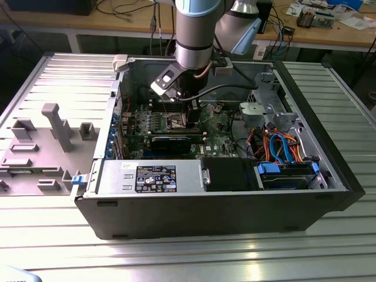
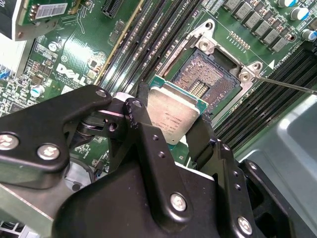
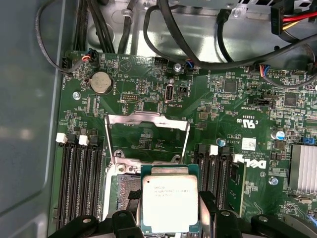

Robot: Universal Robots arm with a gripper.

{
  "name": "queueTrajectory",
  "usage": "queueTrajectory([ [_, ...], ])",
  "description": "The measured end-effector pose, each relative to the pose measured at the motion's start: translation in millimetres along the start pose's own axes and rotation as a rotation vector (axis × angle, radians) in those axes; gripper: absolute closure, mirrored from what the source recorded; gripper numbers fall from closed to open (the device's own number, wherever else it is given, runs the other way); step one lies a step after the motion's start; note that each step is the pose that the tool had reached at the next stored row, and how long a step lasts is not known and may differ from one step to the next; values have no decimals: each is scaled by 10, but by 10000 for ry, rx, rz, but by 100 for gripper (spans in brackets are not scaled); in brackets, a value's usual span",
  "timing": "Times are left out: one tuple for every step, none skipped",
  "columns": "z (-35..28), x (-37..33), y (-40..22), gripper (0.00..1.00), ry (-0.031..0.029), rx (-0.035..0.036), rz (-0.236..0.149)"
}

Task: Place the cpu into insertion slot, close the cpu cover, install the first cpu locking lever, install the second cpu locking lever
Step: 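Place the cpu into insertion slot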

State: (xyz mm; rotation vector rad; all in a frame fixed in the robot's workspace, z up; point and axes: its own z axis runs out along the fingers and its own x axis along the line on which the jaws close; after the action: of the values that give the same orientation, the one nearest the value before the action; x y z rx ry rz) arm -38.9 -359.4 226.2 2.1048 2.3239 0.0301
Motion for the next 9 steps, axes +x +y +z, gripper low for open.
queueTrajectory([
  [6,0,0,45,0,0,0],
  [9,0,0,45,0,0,1],
  [12,0,0,45,1,0,1],
  [16,0,0,45,0,-1,0],
  [19,0,0,45,0,-1,1],
  [23,0,0,45,0,0,0],
  [26,0,-1,45,0,0,1],
  [29,1,-2,45,0,0,2],
  [31,2,-5,45,-1,0,4],
])
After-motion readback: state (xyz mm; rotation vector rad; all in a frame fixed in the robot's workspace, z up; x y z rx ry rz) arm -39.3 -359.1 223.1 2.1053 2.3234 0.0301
